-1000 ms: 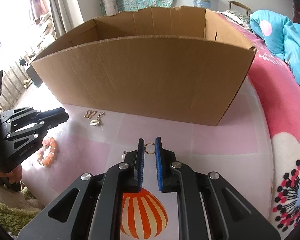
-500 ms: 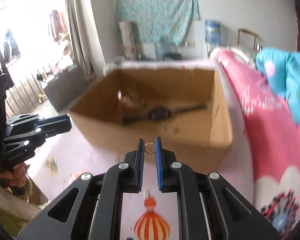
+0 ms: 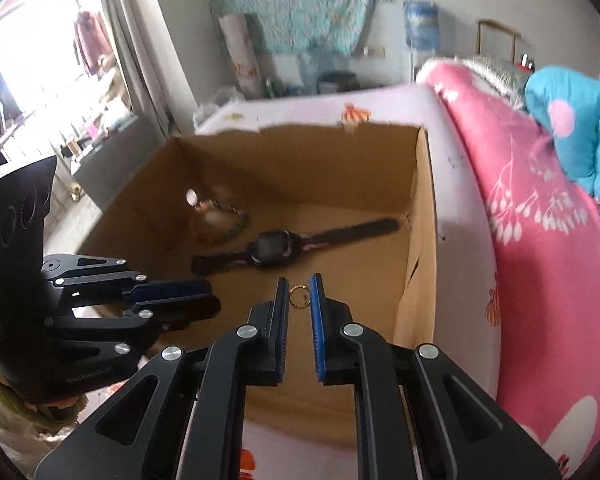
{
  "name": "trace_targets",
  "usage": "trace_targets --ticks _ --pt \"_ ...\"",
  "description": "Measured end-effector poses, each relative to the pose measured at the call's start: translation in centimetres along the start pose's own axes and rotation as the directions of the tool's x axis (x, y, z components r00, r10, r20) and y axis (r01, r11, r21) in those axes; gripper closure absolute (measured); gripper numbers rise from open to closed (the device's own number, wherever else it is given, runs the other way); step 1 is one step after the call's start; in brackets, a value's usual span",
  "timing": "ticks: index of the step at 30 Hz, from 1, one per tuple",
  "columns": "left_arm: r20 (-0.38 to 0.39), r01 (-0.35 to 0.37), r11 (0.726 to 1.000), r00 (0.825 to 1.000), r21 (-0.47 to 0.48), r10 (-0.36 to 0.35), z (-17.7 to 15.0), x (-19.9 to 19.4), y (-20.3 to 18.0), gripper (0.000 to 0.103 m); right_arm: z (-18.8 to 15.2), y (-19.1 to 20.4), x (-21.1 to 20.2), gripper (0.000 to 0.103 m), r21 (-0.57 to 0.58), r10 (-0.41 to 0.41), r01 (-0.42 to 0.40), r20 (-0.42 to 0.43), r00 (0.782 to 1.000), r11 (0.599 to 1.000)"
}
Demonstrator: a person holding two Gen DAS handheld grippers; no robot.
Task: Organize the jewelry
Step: 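Close both grippers on the gold rings and drop them into the box, then bring both tools back over the table toward the remaining charms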
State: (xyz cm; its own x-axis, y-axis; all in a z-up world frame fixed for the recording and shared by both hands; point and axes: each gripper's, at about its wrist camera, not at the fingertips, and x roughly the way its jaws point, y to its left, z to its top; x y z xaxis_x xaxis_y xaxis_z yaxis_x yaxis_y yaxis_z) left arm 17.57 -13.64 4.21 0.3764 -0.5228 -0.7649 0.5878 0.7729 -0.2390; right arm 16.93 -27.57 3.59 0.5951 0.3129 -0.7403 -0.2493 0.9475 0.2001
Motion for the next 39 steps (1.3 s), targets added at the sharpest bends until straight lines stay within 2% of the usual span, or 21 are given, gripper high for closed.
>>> trace_targets --ticks 1,4,6,8,10,18,20,21,23,25,27,32,36,39 --pt "-0.008 0.028 0.999 1.0 -0.023 -0.028 0.2 0.6 0.3 0.092 0.1 0.2 0.0 0.092 -0.008 0.0 0.0 -0.006 1.0 1.0" --pt "-0.028 0.022 0.999 0.999 -0.048 -0.023 0.6 1.6 0.6 0.092 0.6 0.3 0.2 0.091 -0.025 -0.025 0.025 -0.013 1.0 0.999" --pt "-0.027 0.044 0.997 0.999 -0.064 -0.046 0.5 1.8 0.9 0.091 0.9 0.0 0.1 0.091 -0.014 -0.021 0.021 -0.011 1.0 1.0" --pt "-0.02 0.056 0.996 0.998 -0.075 -0.057 0.3 1.5 1.1 0.086 1.1 -0.3 -0.4 0.091 -0.002 -0.012 0.012 0.002 1.0 1.0" --pt "-0.009 0.065 0.995 0.998 -0.082 -0.066 0.3 1.3 1.3 0.08 1.3 -0.6 -0.7 0.091 0.008 -0.005 0.005 0.014 1.0 1.0" --pt "0.056 0.099 0.988 0.994 -0.119 -0.093 0.6 -0.9 2.1 0.079 1.6 -1.4 -2.8 0.09 0.057 0.022 -0.026 0.068 0.997 0.998" --pt "0.077 0.104 0.987 0.993 -0.125 -0.094 0.6 -1.8 2.3 0.079 1.5 -1.4 -3.4 0.088 0.065 0.031 -0.037 0.083 0.996 0.997" --pt "0.095 0.101 0.986 0.991 -0.13 -0.089 0.6 -2.6 2.4 0.079 1.4 -1.4 -3.9 0.08 0.071 0.042 -0.049 0.095 0.995 0.996" --pt "0.121 0.103 0.985 0.989 -0.136 -0.087 0.5 -4.0 2.7 0.079 1.3 -1.4 -4.7 0.074 0.076 0.05 -0.059 0.117 0.992 0.995" --pt "0.155 0.101 0.985 0.985 -0.14 -0.079 0.1 -5.8 2.9 0.078 0.9 -1.2 -5.9 0.074 0.077 0.059 -0.071 0.144 0.988 0.995" --pt "0.183 0.096 0.985 0.981 -0.14 -0.07 -0.2 -7.4 3.0 0.071 0.4 -1.0 -7.2 0.073 0.087 0.072 -0.088 0.173 0.982 0.992" --pt "0.255 0.055 0.99 0.967 -0.133 -0.02 -2.6 -12.0 3.2 0.063 -1.6 -0.4 -9.9 0.067 0.106 0.168 -0.198 0.236 0.957 0.975" --pt "0.254 0.015 0.989 0.967 -0.15 0.024 -5.0 -13.8 3.7 0.059 -3.8 1.0 -10.3 0.062 0.082 0.222 -0.245 0.222 0.95 0.966" --pt "0.234 -0.025 0.986 0.97 -0.164 0.063 -7.2 -14.1 4.0 0.057 -6.0 2.6 -9.1 0.061 0.065 0.22 -0.232 0.156 0.963 0.97"
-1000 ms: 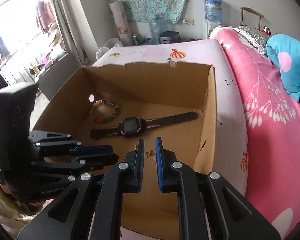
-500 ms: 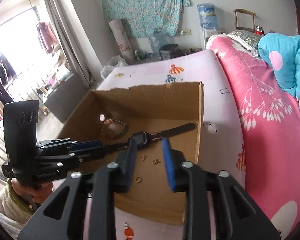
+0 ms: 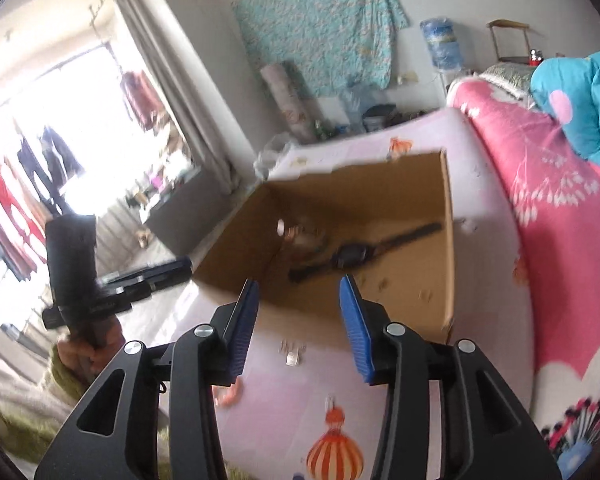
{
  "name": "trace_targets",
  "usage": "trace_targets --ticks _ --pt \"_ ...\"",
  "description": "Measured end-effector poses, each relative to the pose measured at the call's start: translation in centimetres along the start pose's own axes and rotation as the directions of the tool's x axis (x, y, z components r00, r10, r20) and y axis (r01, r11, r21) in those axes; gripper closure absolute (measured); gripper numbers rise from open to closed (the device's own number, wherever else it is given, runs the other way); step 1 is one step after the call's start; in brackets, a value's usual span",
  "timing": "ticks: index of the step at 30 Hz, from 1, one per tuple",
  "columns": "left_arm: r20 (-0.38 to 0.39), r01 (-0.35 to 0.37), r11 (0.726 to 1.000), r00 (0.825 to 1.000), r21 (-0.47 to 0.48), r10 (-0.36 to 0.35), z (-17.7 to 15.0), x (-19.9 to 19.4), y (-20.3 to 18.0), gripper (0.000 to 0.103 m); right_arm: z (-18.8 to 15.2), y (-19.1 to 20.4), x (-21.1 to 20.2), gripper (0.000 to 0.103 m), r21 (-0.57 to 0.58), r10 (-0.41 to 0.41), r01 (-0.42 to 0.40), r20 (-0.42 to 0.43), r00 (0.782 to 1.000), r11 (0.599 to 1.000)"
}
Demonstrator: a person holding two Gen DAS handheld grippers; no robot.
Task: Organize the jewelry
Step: 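Bring both tools back over the table toward the remaining charms, then close the left gripper on the gold chain charm while the right gripper hovers over a clip charm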
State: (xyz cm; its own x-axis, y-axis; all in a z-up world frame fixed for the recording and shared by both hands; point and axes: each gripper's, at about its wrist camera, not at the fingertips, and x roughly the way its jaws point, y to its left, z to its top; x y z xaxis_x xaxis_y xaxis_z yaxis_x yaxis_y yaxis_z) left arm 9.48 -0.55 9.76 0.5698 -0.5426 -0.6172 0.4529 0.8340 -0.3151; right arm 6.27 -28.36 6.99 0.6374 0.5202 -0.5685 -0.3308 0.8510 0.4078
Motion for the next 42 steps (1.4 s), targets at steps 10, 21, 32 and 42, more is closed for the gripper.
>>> trace_targets --ticks 10,21,32,42 --pt "-0.135 -0.142 0.99 0.981 0.0 0.14 -6.7 3.8 0.8 0.056 -4.2 -2.0 4.7 0.061 0.125 -0.059 0.078 -0.145 0.988 0.989" --pt "-0.16 -0.152 0.98 0.972 0.129 0.172 -9.1 6.8 -1.6 0.057 -7.8 -0.7 8.2 0.076 0.022 -0.189 0.202 -0.267 0.945 0.979" --pt "-0.178 -0.034 0.956 0.98 0.29 0.088 -8.5 9.5 -4.5 0.074 -8.4 -0.5 9.2 0.08 -0.005 -0.208 0.216 -0.293 0.933 0.976" --pt "-0.221 0.006 0.957 0.973 0.289 0.061 -7.9 12.8 -4.9 0.075 -8.6 -1.9 9.0 0.08 0.063 -0.167 0.193 -0.293 0.942 0.979"
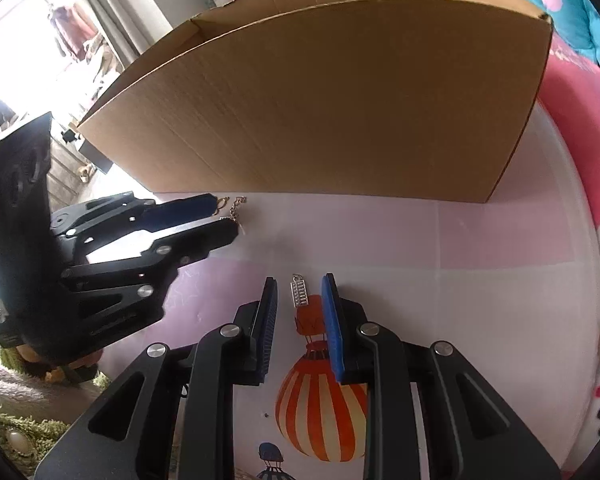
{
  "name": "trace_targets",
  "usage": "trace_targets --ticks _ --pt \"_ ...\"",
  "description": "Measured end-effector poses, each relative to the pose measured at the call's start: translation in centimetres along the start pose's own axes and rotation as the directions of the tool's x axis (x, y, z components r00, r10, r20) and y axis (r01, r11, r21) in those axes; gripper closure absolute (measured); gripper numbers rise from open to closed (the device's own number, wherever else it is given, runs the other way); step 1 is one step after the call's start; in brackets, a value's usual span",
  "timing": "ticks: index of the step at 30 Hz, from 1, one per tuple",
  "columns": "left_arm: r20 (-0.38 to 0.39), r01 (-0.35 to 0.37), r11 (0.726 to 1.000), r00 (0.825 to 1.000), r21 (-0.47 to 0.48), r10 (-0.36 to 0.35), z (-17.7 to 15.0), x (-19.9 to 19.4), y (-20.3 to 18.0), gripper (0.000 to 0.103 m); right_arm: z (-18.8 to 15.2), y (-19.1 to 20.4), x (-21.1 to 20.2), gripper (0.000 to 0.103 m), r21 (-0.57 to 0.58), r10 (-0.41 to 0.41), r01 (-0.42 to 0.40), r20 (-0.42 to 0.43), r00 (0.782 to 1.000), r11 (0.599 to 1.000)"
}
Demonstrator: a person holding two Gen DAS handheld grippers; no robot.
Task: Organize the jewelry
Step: 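Close the left gripper on the gold chain charm while the right gripper hovers over a clip charm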
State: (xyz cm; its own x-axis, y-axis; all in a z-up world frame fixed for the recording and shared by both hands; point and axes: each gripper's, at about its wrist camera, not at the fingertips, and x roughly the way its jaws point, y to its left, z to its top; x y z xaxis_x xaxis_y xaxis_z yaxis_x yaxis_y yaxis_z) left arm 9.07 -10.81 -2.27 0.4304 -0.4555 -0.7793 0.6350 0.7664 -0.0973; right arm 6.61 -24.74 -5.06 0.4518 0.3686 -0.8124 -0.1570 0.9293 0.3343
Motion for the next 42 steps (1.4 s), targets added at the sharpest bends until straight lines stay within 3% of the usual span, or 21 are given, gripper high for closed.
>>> trace_targets --ticks 5,12,19,23,32,35,37,42 --pt "-0.006 -0.004 1.0 1.0 0.008 0.004 0.0 0.2 -0.3 0.076 -0.3 -0.7 -0.3 0.08 0.025 0.017 -0.018 0.012 1.0 1.0" --pt "-0.03 0.012 1.0 0.999 -0.013 -0.012 -0.5 -0.2 -0.8 0.099 -0.5 -1.9 -0.6 0.08 0.038 0.033 -0.034 0.02 0.999 0.999" --pt "-0.057 -0.025 1.0 0.998 -0.008 0.025 -0.8 -0.7 -1.1 0.098 -0.4 -1.9 -0.5 0.08 0.043 0.032 -0.033 0.022 0.999 0.999" --pt "-0.053 -0.037 0.999 0.998 -0.017 0.036 -0.2 -0.4 -1.0 0.085 -0.7 -1.8 -0.4 0.08 0.045 0.029 -0.03 0.027 0.999 0.999" --pt "-0.045 -0.036 0.999 0.998 -0.027 0.035 0.4 0.2 -1.2 0.086 -1.1 -2.1 -0.6 0.08 0.059 0.028 -0.03 0.037 0.999 0.998" --pt "-0.042 -0.07 0.997 0.997 0.03 0.071 0.2 0.2 -1.8 0.097 -1.1 -2.1 -0.7 0.08 0.063 0.031 -0.033 0.039 0.999 0.997" --pt "-0.037 -0.091 0.994 0.995 0.064 0.094 0.0 0.0 -2.1 0.098 -1.2 -2.2 -0.8 0.08 0.064 0.031 -0.033 0.038 0.999 0.997" --pt "-0.04 -0.083 0.996 0.996 0.04 0.084 -0.6 -0.5 -1.8 0.098 -1.2 -2.2 -1.0 0.08 0.054 0.028 -0.03 0.037 0.999 0.998"
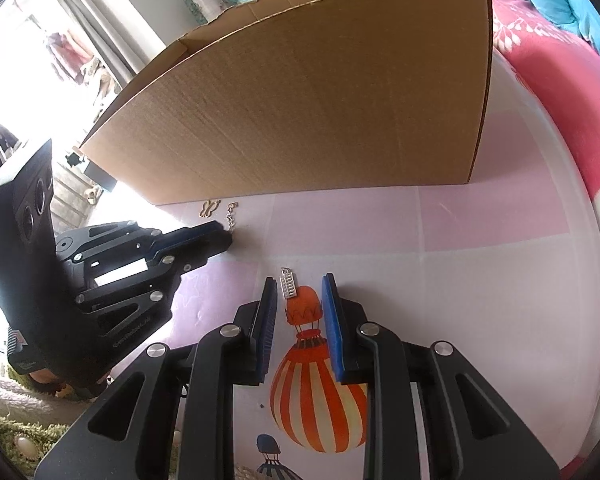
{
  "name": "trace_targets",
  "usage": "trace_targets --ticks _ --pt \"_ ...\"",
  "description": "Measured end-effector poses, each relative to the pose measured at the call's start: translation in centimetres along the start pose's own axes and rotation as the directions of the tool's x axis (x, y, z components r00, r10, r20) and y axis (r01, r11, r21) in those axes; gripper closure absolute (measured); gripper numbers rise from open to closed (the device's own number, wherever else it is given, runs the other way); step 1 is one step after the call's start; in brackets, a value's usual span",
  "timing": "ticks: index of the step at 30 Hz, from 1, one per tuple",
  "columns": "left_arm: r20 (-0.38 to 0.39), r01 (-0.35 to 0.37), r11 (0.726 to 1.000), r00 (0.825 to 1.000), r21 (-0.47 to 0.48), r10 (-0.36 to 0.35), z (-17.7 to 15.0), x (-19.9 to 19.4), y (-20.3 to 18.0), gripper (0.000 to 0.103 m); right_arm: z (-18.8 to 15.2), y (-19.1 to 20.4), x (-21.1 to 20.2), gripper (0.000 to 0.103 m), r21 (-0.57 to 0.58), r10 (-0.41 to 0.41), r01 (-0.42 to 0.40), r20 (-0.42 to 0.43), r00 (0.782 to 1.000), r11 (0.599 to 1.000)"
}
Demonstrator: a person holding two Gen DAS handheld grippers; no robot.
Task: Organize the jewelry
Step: 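Close the left gripper on the gold chain charm while the right gripper hovers over a clip charm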
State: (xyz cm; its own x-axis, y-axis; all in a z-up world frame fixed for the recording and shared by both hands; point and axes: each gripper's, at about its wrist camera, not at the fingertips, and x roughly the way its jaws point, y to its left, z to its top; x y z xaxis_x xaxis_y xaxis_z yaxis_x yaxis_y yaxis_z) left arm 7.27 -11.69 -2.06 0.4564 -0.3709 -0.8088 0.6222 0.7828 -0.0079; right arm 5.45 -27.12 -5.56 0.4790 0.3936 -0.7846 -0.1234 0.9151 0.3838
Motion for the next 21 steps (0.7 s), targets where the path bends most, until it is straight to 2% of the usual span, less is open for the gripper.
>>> trace_targets --ticks 6,10,17,19,21 --pt "0.002 0.02 0.999 1.0 -0.05 -0.02 -1.2 -1.3 0.8 0.098 0.0 0.9 -0.1 0.08 -0.05 -0.005 0.005 0.005 1.0 0.999" --pt "-0.008 0.02 0.998 1.0 -0.067 -0.02 -1.7 -1.3 0.9 0.098 0.1 1.8 0.4 0.08 -0.098 -0.037 0.037 -0.003 0.999 0.994" --pt "-0.001 0.032 0.996 0.999 -0.085 -0.032 -2.0 -1.3 1.1 0.098 0.3 3.8 1.3 0.08 -0.22 -0.171 0.169 0.011 0.985 0.961" --pt "0.002 0.036 0.995 0.999 -0.088 -0.036 -2.0 -1.3 1.2 0.098 0.3 4.3 1.5 0.083 -0.248 -0.2 0.199 0.021 0.98 0.948" --pt "0.004 0.039 0.995 0.999 -0.089 -0.039 -2.0 -1.3 1.2 0.098 0.4 4.8 1.7 0.09 -0.278 -0.222 0.219 0.024 0.975 0.935"
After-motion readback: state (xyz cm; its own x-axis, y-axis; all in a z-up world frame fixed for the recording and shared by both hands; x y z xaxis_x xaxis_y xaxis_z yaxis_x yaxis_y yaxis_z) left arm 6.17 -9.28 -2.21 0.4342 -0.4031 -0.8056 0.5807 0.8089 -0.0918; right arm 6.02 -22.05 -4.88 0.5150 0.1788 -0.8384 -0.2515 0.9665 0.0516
